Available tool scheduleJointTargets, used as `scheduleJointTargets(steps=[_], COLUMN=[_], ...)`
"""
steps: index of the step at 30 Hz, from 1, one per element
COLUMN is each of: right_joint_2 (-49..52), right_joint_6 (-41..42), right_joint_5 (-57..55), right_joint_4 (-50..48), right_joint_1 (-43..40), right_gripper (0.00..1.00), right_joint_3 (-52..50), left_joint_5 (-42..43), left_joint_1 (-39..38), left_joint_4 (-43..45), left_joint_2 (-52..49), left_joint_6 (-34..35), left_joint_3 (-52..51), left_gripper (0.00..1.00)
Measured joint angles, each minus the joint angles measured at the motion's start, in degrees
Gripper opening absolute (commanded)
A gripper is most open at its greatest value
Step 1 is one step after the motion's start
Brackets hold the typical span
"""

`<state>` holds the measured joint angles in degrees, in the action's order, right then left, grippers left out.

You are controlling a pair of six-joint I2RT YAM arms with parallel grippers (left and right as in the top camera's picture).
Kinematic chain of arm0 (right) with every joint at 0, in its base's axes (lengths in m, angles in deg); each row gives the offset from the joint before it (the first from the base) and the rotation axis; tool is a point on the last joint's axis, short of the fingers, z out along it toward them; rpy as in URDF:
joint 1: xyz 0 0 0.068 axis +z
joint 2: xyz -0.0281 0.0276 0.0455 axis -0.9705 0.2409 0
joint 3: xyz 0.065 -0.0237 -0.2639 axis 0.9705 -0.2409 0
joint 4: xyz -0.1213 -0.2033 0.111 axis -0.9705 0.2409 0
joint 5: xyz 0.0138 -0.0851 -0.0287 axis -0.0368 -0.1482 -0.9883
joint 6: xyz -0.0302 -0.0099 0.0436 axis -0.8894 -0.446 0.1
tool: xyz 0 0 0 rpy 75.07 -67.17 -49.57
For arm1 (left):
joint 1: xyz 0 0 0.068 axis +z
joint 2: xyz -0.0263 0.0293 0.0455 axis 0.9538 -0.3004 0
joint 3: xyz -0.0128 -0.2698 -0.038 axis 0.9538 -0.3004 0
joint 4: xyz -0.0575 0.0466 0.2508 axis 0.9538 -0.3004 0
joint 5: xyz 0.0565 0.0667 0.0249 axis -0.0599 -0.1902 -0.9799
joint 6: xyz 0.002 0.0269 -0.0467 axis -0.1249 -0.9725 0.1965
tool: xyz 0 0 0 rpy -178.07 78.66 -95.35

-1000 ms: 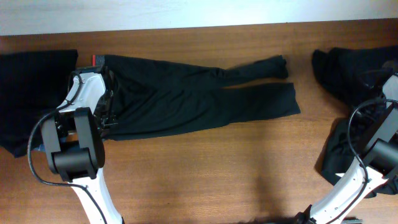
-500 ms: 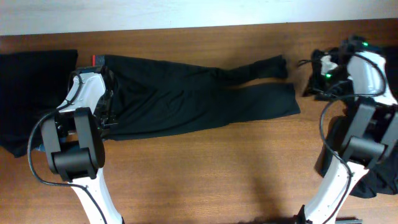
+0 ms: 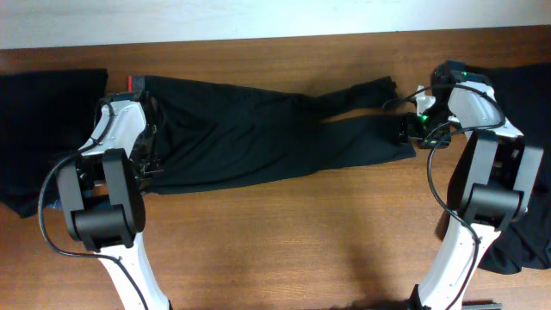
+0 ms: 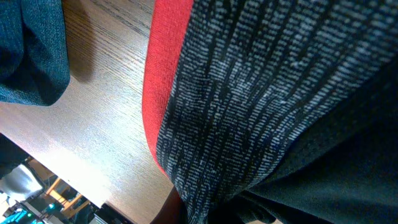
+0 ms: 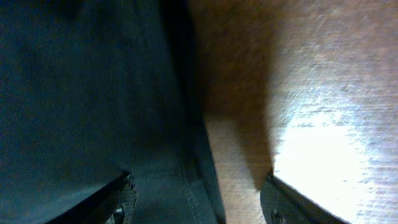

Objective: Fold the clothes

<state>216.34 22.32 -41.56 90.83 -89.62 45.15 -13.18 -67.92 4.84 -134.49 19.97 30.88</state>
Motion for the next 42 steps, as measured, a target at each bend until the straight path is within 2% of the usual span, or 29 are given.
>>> scheduleJointTargets(steps=[1,2,9,15,21,29,31,32,33,34,36,42], right_joint_2=[-0.44,-0.61,-0.81,-0.81,-0.81,-0.81,-0.81,-0.81,-0.81,-0.81,-0.81,-0.81], right_joint_6=[0.00,-0.13,0.42,5.57,8.98,9.55,9.53,9.55,9.62,9.57,9.77,9.75], right_joint_5=[0.11,0.50,2.62,-6.49,-12.22,-13.66,-13.75,-13.75,-13.75,-13.92,-14.08,-14.16], right_joint_4=[-0.39,-0.59,1.25,9.99,11.41,12.11,12.31,12.28,12.28,12.28,12.26,12.13], right_joint_1=[-0.04,-0.07,-0.20,-2.10,-6.10,-6.49,-6.49,-6.49,-6.49,-6.49,-6.51,-6.51], right_gripper=[0.05,0.04,0.04,0.04,0.04,0.04,0.08,0.15,0.25,0.28,0.30,0.35], right_joint_3=[-0.87,-1.44,-2.25,-2.19,-2.19,-2.16,-2.16,-2.16,-2.19,-2.16,-2.16,-2.16], left_joint_5=[0.00,0.00,-0.02,0.00,0.26,0.61,0.57,0.52,0.39,0.28,-0.35,-1.40], left_joint_1=[0.00,0.00,0.00,0.00,0.00,0.09,0.11,0.15,0.24,0.35,0.63,1.01], left_joint_4=[0.02,0.02,-0.28,-2.78,-8.83,-15.39,-16.72,-16.68,-16.57,-16.17,-14.47,-10.56], left_joint_2=[0.00,0.00,0.00,0.00,0.00,0.00,0.02,0.02,0.00,0.02,0.02,0.02], left_joint_6=[0.00,0.00,0.00,-0.76,-1.84,-2.03,-2.03,-2.03,-2.05,-2.12,-2.58,-2.84], left_joint_3=[0.00,0.00,0.00,0.00,0.00,-0.02,-0.02,-0.02,-0.02,-0.02,-0.04,-0.07], left_gripper=[0.04,0.03,0.04,0.04,0.01,0.01,0.07,0.20,0.45,0.63,0.84,0.87])
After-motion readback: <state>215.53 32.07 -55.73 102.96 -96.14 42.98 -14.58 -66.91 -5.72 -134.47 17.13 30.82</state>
